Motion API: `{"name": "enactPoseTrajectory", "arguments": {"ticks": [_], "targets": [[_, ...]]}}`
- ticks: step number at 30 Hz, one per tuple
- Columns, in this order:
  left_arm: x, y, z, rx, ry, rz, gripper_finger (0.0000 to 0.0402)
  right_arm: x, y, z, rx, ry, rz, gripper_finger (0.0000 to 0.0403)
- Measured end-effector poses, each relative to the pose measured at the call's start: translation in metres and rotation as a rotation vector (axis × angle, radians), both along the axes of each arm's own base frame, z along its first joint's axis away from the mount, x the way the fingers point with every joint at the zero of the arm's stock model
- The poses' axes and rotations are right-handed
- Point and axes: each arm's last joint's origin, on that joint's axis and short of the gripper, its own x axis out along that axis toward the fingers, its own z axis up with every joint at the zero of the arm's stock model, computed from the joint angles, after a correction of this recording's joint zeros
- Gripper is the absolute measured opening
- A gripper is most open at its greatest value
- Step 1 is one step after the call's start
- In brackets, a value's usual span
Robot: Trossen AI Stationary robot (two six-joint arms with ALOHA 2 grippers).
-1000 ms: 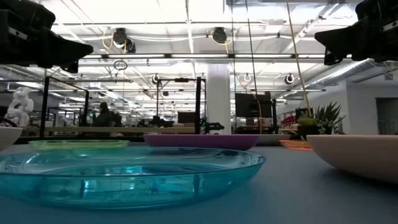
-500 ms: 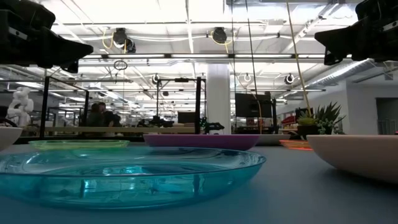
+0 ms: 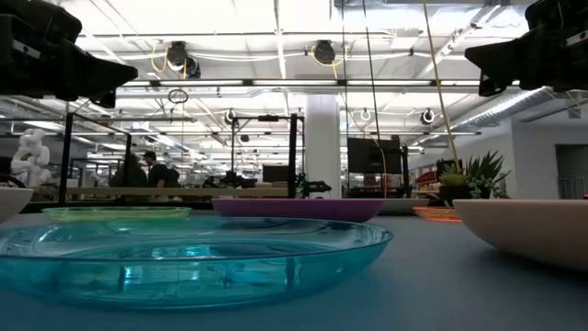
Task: Place and stack plates onto a shelf
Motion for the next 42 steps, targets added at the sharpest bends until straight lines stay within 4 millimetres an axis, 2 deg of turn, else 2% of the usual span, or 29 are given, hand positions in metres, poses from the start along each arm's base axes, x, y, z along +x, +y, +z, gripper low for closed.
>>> {"name": "enactPoseTrajectory", "arguments": {"ticks": [38, 42], "targets": [[0.0000, 0.0000, 0.0000, 0.000, 0.000, 0.000, 0.0003, 0.0000, -0.0009, 0.0005, -0.017, -0.005, -0.034, 0.0000], [0.0000, 0.0000, 0.0000, 0.000, 0.000, 0.000, 0.0003, 0.0012, -0.0015, -0.0014, 0.053, 0.024, -0.046, 0.0000]]}}
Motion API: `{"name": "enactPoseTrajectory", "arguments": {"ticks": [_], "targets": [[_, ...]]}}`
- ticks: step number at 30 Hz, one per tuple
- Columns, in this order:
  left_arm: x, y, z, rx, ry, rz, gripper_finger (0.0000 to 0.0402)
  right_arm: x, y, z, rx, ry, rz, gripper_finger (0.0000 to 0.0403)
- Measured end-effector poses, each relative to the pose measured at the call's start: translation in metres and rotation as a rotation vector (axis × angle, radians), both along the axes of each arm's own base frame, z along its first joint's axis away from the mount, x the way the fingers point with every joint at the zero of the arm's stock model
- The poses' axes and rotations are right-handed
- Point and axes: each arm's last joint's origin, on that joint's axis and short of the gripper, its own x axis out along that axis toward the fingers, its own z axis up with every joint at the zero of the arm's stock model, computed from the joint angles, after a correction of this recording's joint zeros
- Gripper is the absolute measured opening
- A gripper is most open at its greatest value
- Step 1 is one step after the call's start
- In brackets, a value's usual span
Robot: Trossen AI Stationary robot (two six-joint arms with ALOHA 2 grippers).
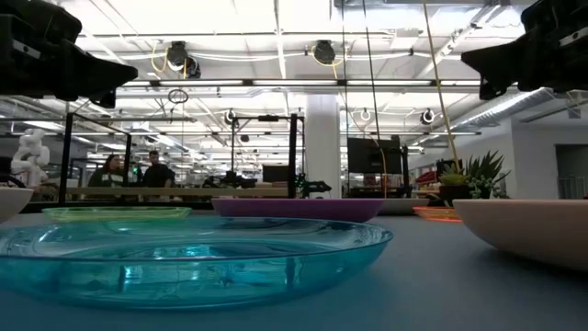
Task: Place and stack plates onto a shelf
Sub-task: Put the gray plate on the shelf
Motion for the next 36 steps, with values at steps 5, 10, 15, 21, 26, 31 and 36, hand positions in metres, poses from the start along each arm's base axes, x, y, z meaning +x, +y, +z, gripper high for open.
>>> {"name": "enactPoseTrajectory", "arguments": {"ticks": [5, 10, 15, 21, 26, 31, 36], "targets": [[0.000, 0.000, 0.000, 0.000, 0.000, 0.000, 0.0003, 0.003, 0.000, 0.020, 0.000, 0.041, -0.007, 0.0000], [0.000, 0.000, 0.000, 0.000, 0.001, 0.000, 0.0003, 0.010, 0.000, 0.059, -0.006, 0.124, -0.006, 0.0000], [0.000, 0.000, 0.000, 0.000, 0.000, 0.000, 0.0003, 0.024, 0.001, 0.105, -0.045, 0.144, -0.007, 0.0000], [0.000, 0.000, 0.000, 0.000, 0.000, 0.000, 0.0003, 0.043, 0.002, 0.153, -0.057, 0.125, -0.008, 0.0000], [0.000, 0.000, 0.000, 0.000, 0.001, 0.000, 0.0003, 0.056, 0.002, 0.186, -0.057, 0.184, -0.006, 0.0000], [0.000, 0.000, 0.000, 0.000, 0.001, 0.000, 0.0003, 0.062, 0.002, 0.218, -0.063, 0.288, -0.030, 0.0000], [0.000, 0.000, 0.000, 0.000, 0.001, 0.000, 0.0003, 0.066, 0.002, 0.245, -0.066, 0.333, -0.029, 0.0000]]}}
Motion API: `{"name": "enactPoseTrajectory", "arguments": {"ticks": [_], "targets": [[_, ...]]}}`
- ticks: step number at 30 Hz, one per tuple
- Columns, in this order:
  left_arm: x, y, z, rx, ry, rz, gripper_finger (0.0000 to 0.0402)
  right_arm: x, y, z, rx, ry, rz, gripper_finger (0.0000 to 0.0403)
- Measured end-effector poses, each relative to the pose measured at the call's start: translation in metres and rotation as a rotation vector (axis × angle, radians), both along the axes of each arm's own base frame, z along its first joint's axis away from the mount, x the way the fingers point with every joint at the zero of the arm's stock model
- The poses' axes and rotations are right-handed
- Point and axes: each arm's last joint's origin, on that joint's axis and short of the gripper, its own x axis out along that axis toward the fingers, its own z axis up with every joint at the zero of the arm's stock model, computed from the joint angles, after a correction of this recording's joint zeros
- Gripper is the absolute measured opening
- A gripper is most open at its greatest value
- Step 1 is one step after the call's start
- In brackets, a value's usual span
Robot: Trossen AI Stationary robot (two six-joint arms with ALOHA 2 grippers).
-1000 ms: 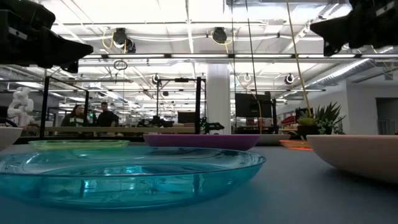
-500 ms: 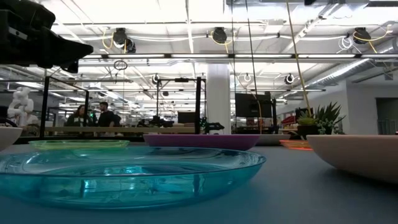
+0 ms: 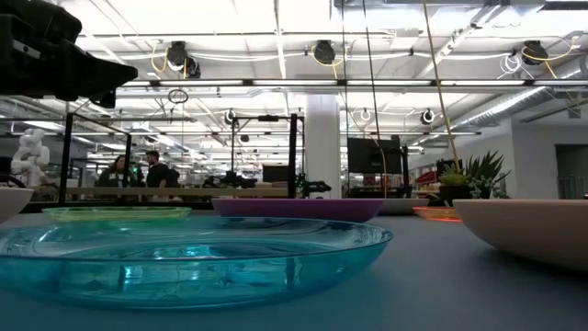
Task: Place and stack plates onto a shelf
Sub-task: Put the gray plate on the shelf
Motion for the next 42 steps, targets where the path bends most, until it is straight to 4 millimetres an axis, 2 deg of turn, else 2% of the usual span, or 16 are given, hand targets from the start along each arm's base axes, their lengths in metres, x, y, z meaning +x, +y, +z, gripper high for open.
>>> {"name": "enactPoseTrajectory", "arguments": {"ticks": [3, 6, 17, 28, 31, 35, 42], "targets": [[0.000, 0.000, 0.000, 0.000, 0.000, 0.000, 0.0003, 0.004, 0.000, 0.011, 0.005, 0.019, -0.001, 0.0000], [0.000, 0.000, 0.000, 0.000, 0.000, 0.000, 0.0003, 0.012, 0.001, 0.012, 0.035, 0.060, -0.009, 0.0000], [0.000, 0.000, 0.000, 0.000, -0.004, 0.000, 0.0003, 0.043, 0.002, -0.016, 0.186, 0.277, -0.071, 0.0000], [-0.001, 0.000, 0.011, -0.043, -0.110, 0.001, 0.0003, 0.055, 0.003, -0.025, 0.173, 0.326, -0.073, 0.0000], [-0.002, 0.003, 0.015, -0.112, -0.158, 0.086, 0.0003, 0.058, 0.003, -0.027, 0.158, 0.335, -0.069, 0.0000], [-0.006, 0.004, 0.031, -0.125, -0.189, 0.122, 0.0003, 0.058, 0.003, -0.029, 0.154, 0.356, -0.071, 0.0000], [-0.010, 0.006, 0.073, -0.146, -0.067, 0.168, 0.0003, 0.058, 0.002, -0.037, 0.128, 0.434, -0.102, 0.0000]]}}
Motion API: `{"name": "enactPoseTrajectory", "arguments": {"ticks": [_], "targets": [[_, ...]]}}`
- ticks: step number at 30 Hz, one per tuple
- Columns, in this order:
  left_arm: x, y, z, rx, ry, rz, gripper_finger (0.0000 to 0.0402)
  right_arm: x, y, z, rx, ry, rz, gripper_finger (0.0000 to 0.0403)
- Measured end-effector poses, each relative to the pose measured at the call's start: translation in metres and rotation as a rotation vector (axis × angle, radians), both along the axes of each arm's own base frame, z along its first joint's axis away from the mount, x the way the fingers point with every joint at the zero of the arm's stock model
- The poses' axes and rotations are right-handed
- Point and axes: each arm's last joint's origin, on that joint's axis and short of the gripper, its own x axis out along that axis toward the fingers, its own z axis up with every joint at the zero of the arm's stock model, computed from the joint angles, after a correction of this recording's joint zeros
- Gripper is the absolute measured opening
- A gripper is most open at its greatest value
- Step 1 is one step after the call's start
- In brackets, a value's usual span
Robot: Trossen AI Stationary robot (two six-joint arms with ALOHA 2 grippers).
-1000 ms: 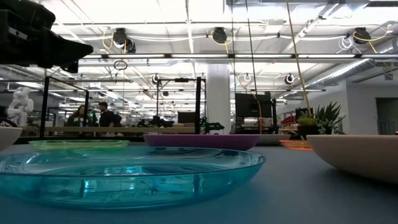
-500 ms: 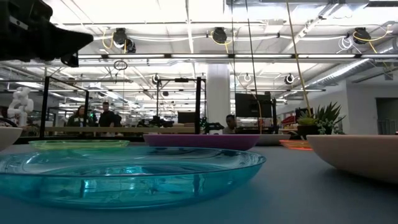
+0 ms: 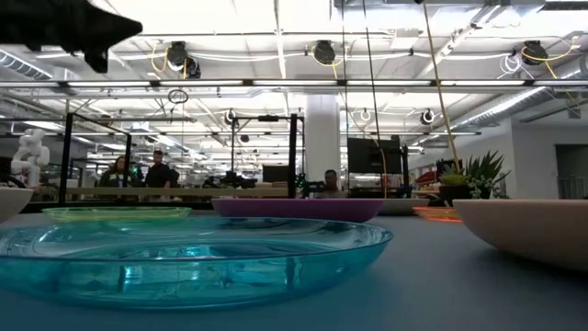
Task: Place and stack plates onto a shelf
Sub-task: Put the gray plate on the shelf
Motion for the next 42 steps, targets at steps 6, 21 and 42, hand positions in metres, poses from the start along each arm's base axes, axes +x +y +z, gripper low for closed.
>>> {"name": "enactPoseTrajectory", "arguments": {"ticks": [6, 21, 42], "targets": [[0.004, 0.000, 0.053, -0.046, 0.113, -0.001, 0.0003, 0.003, -0.001, -0.014, -0.011, 0.013, -0.024, 0.0000], [0.060, -0.002, 0.162, -0.064, 0.255, 0.009, 0.0003, 0.012, 0.000, -0.077, 0.261, 0.064, -0.250, 0.0000], [0.110, -0.012, 0.145, -0.374, 0.377, -0.032, 0.0003, -0.019, -0.082, -0.124, 0.749, 0.182, -1.053, 0.0000]]}}
